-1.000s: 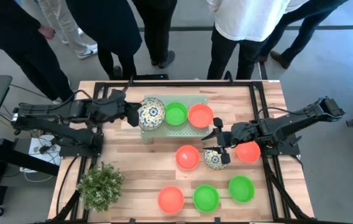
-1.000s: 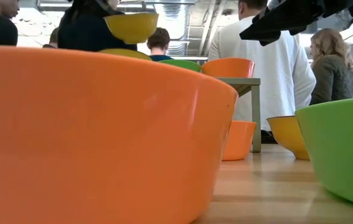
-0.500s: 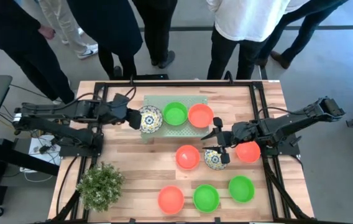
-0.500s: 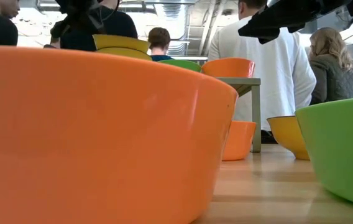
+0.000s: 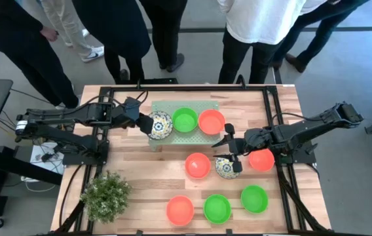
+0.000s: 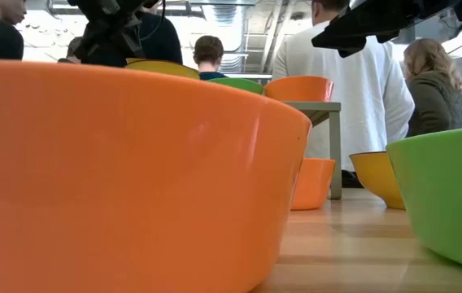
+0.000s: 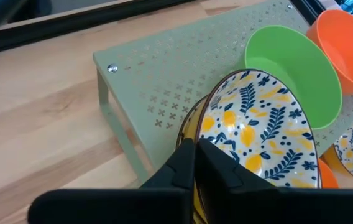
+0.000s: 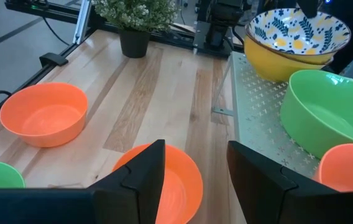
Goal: Pick & Place Mini bowls
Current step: Stack the white patterned bowl on top of the white patterned bowl on the shelf, then stack the orange bowl on top of the orange bowl on the shelf
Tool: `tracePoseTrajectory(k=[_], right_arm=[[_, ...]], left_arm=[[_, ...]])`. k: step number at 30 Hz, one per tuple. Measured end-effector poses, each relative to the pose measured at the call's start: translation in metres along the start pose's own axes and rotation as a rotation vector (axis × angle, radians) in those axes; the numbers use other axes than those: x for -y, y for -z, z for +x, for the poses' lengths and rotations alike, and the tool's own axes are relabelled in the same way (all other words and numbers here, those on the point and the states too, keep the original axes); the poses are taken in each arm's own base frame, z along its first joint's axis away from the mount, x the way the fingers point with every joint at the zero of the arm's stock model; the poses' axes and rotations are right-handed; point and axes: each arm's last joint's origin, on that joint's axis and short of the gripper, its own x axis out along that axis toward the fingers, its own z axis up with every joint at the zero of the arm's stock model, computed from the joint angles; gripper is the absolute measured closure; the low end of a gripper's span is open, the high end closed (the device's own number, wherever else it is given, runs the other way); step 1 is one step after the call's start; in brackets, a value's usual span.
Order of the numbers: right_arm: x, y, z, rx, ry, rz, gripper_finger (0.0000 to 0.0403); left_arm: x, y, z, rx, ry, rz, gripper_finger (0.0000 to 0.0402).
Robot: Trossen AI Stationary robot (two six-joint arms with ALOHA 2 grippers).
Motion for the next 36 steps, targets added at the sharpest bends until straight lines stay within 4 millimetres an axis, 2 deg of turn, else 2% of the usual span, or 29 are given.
tracePoseTrajectory(k=[10, 15, 20, 24, 28, 32, 36], right_arm=[[0.0, 0.0, 0.0, 0.0, 0.0, 0.0, 0.0234], [0.0, 0.0, 0.0, 0.0, 0.0, 0.0, 0.0234], [0.0, 0.0, 0.0, 0.0, 0.0, 0.0, 0.0234], [0.0, -0.001, 0.0, 0.005, 0.003, 0.001, 0.0234], [0.001, -0.004, 0.0, 0.032, 0.007, 0.006, 0.0234], [0.003, -0.011, -0.001, 0.057, 0.015, 0.031, 0.0234], [0.002, -0.009, -0.001, 0.036, 0.008, 0.07, 0.0234]], left_arm=[[-0.006, -0.005, 0.003, 0.011, -0.031, 0.0, 0.033], [-0.005, -0.01, 0.002, 0.034, -0.021, 0.016, 0.0315], [0.006, -0.031, -0.016, 0.127, 0.06, 0.083, 0.0316], [0.019, -0.039, -0.035, 0.19, 0.136, 0.229, 0.0316], [0.033, -0.027, -0.044, 0.195, 0.205, 0.474, 0.0316], [0.05, -0.011, -0.054, 0.198, 0.303, 0.597, 0.0316], [0.067, 0.012, -0.062, 0.225, 0.413, 0.723, 0.0316]])
